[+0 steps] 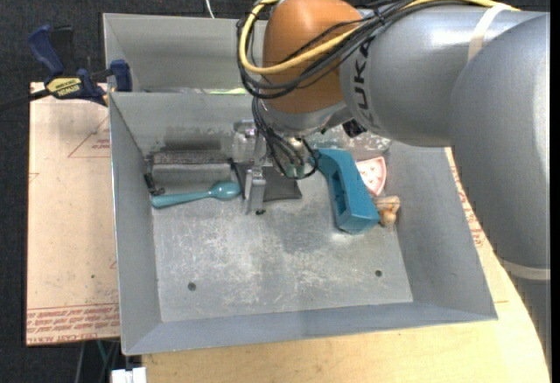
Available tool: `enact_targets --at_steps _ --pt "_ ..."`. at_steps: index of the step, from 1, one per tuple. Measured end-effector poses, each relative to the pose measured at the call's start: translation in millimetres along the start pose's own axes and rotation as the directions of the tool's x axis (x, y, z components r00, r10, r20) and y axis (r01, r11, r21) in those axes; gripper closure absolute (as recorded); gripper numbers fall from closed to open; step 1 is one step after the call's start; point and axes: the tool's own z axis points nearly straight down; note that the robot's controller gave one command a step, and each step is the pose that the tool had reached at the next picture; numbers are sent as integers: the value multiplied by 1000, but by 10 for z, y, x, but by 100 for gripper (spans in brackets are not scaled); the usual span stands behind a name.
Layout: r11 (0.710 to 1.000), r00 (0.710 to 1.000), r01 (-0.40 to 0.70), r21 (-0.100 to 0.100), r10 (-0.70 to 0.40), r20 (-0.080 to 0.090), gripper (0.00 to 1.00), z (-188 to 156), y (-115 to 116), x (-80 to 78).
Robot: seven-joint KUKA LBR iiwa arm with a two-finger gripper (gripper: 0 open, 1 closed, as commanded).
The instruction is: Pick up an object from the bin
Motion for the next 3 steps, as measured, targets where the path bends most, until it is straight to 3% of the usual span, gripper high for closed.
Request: enact_targets --at_steps 1,2,3 --pt "1000 1000 -2 -1 2 7 0 -52 -7 -15" --pt "1000 1000 -20 -4 20 14 0 488 -255 -186" --pt "999 999 33 -1 -33 6 0 871 -378 -135"
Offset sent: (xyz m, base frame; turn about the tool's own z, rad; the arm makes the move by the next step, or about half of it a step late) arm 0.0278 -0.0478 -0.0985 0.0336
